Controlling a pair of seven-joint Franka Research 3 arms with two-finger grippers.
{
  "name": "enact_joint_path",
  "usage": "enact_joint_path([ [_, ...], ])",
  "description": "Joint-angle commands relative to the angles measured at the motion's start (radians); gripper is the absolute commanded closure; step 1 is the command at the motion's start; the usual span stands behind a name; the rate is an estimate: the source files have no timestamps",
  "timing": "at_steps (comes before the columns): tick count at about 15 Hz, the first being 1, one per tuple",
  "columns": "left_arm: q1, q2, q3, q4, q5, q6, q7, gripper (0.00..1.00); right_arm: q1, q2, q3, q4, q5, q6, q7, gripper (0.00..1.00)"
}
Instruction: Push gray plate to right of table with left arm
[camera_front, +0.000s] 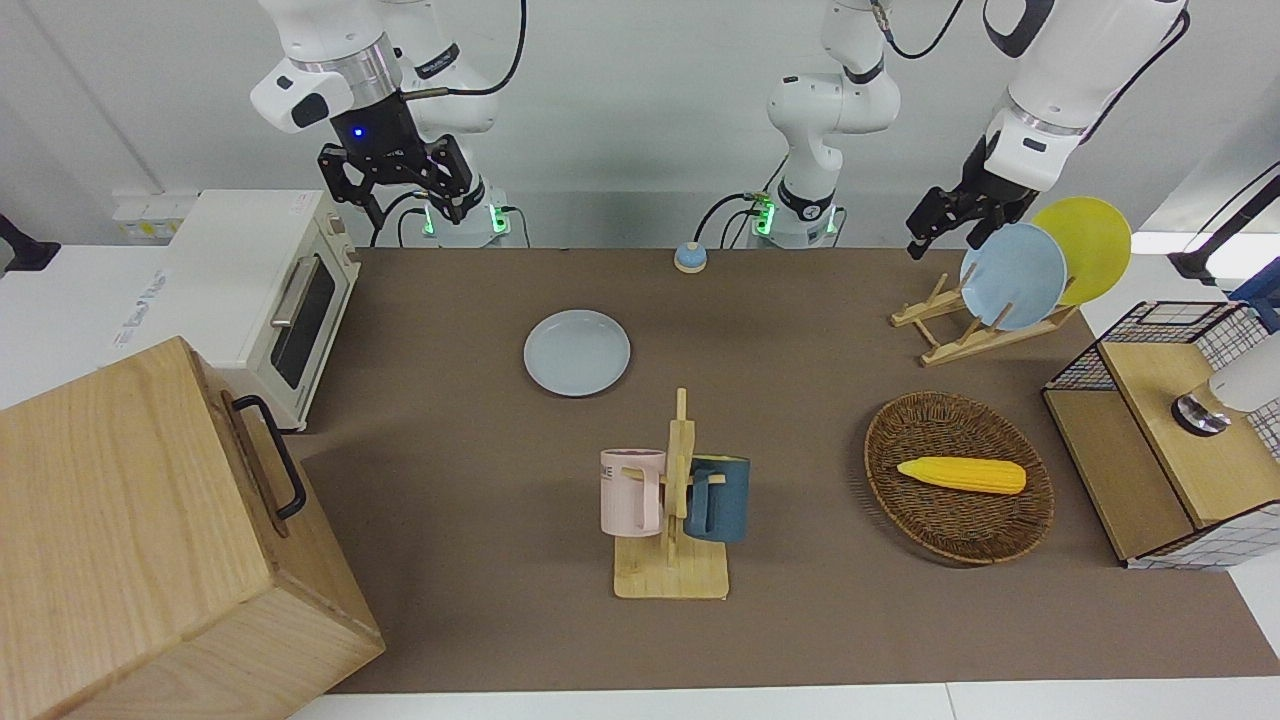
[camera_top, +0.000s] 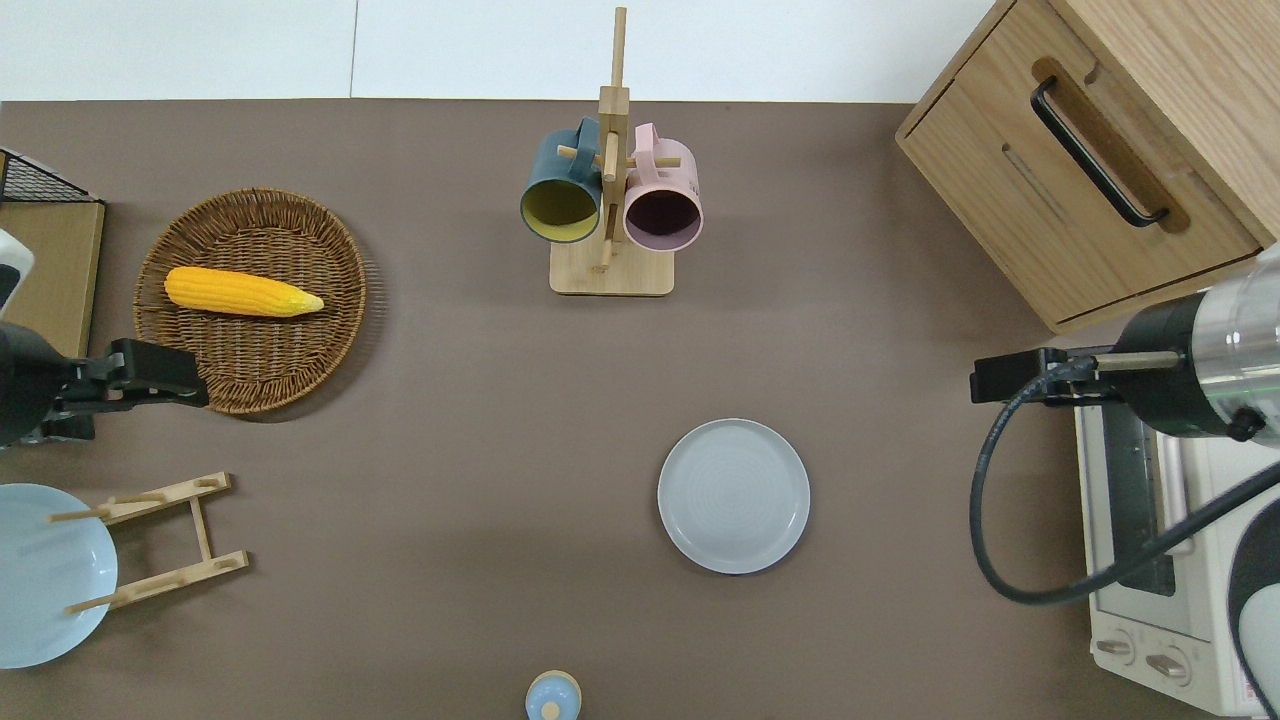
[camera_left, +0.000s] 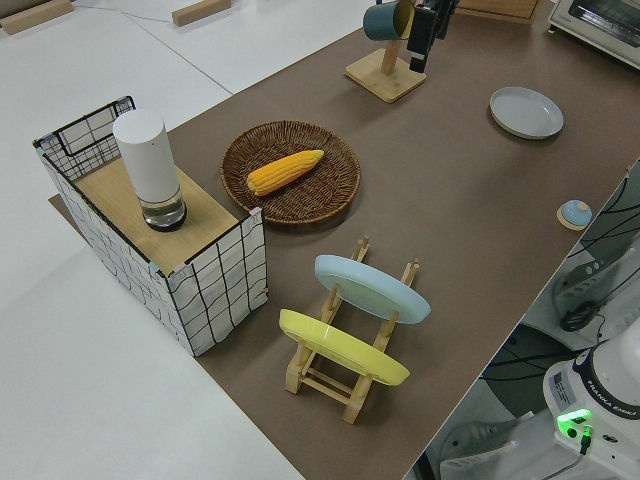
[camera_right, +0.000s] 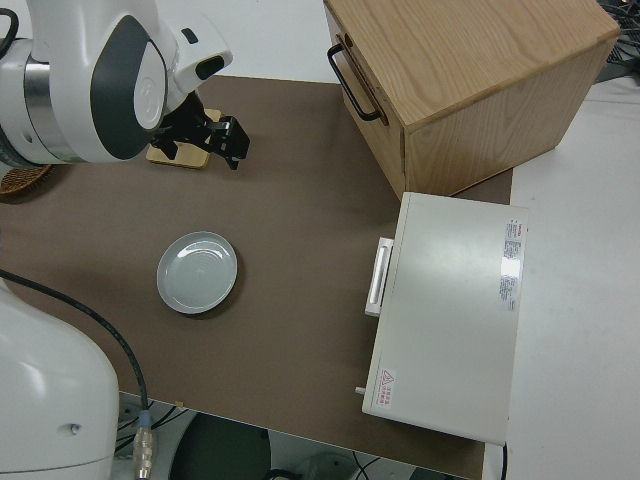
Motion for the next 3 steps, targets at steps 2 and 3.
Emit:
enact_joint_path([
  [2, 0.002, 0.01, -0.006, 0.03, 0.021, -0.028, -0.007, 0.01, -0.014, 0.006, 0.01, 0.014, 0.015, -0.004, 0.002, 0.005],
  [3, 0.002, 0.008, -0.006, 0.03, 0.02, -0.028, -0.016, 0.01, -0.014, 0.006, 0.01, 0.014, 0.015, -0.004, 0.002, 0.005],
])
